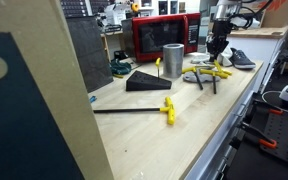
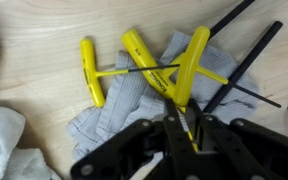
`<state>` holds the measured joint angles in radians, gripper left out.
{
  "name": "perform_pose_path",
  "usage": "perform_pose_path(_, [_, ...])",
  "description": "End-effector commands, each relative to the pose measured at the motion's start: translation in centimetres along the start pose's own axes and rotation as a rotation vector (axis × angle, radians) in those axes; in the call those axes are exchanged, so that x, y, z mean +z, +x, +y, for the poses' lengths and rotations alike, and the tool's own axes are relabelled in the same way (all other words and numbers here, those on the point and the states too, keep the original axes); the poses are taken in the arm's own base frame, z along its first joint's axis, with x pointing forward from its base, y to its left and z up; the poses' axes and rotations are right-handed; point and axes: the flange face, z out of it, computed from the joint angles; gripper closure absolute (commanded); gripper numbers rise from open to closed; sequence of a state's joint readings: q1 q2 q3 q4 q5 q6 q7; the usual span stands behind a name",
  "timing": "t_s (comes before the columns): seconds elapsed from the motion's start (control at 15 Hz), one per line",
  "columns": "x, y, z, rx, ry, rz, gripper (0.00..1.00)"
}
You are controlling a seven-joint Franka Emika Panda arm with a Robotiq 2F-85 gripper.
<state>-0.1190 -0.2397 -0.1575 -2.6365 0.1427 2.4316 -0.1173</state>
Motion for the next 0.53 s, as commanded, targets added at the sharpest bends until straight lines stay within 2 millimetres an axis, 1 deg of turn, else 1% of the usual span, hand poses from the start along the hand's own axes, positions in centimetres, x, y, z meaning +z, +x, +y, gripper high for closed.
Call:
perform_pose_path(0.0, [-2.7,0.6,-1.1,0.013,0.061,-0.065,0.96])
perform_pose_path(0.2, [-5.7,1.8,-2.1,0.046,0.133,-0.107,0.96])
perform_pose_path(0.47, [-11.0,4.7,-2.8,0.104,0.203,-0.104,0.96])
